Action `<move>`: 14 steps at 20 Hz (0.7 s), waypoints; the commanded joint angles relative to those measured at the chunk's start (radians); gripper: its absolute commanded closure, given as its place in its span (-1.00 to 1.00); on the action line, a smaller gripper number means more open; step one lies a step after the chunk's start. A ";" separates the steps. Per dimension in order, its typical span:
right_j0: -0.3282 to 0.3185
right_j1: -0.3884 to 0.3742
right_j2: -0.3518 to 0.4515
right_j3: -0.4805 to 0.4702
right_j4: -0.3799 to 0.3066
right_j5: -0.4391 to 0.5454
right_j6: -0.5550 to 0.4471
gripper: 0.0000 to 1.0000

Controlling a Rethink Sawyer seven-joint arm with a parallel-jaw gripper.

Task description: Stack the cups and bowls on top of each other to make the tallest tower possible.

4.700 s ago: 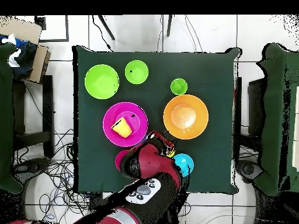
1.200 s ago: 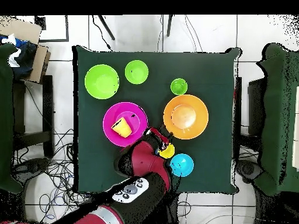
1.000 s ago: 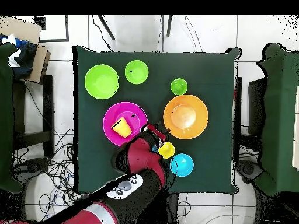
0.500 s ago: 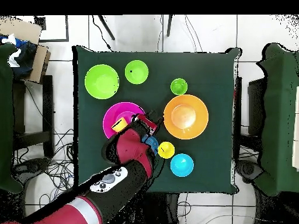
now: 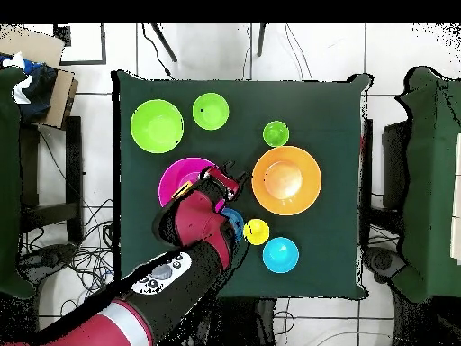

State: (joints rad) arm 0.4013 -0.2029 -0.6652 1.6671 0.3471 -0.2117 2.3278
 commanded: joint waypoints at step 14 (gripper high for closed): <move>-0.120 -0.046 0.116 -0.079 -0.110 0.100 -0.006 -1.00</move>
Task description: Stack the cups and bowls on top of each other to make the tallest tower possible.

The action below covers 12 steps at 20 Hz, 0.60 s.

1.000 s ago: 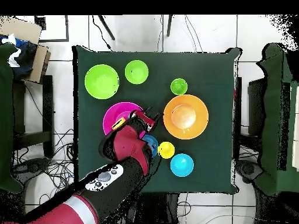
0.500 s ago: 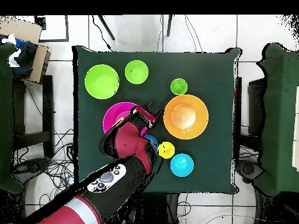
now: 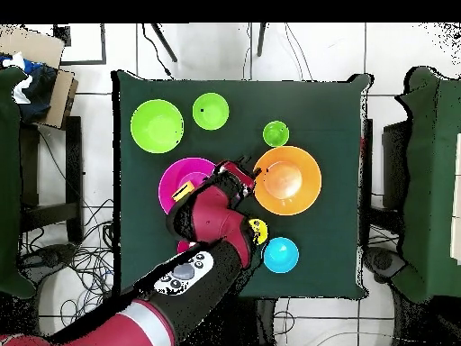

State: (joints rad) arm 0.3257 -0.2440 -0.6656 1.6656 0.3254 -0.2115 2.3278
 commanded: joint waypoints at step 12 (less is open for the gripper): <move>-0.070 0.020 0.132 -0.139 -0.113 0.107 -0.001 -1.00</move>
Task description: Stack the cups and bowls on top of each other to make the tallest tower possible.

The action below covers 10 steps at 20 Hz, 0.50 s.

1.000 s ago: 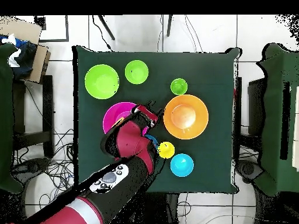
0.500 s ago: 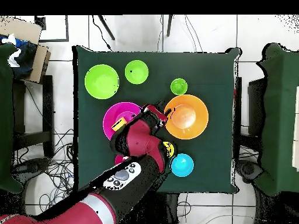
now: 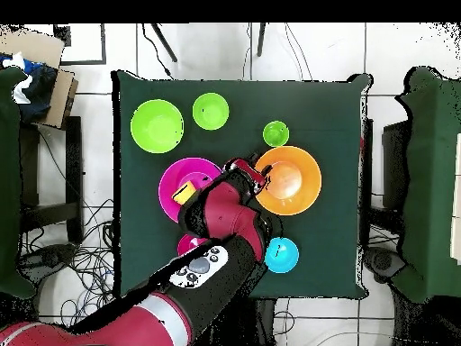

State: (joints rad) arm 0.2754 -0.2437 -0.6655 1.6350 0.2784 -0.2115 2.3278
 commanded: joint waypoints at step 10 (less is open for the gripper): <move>-0.202 -0.102 0.386 -0.155 -0.308 0.248 -0.153 -1.00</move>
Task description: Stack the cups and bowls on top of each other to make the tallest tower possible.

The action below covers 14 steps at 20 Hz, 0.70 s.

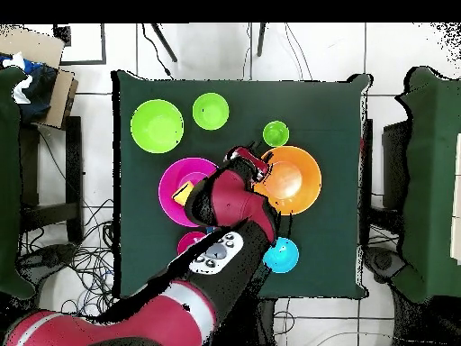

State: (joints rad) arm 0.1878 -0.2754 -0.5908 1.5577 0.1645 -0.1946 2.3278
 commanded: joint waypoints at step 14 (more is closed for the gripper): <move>-0.278 -0.229 0.550 -0.036 -0.411 0.498 -0.216 -1.00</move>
State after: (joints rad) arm -0.0787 -0.4678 -0.2664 1.5493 -0.1386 0.1856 2.3276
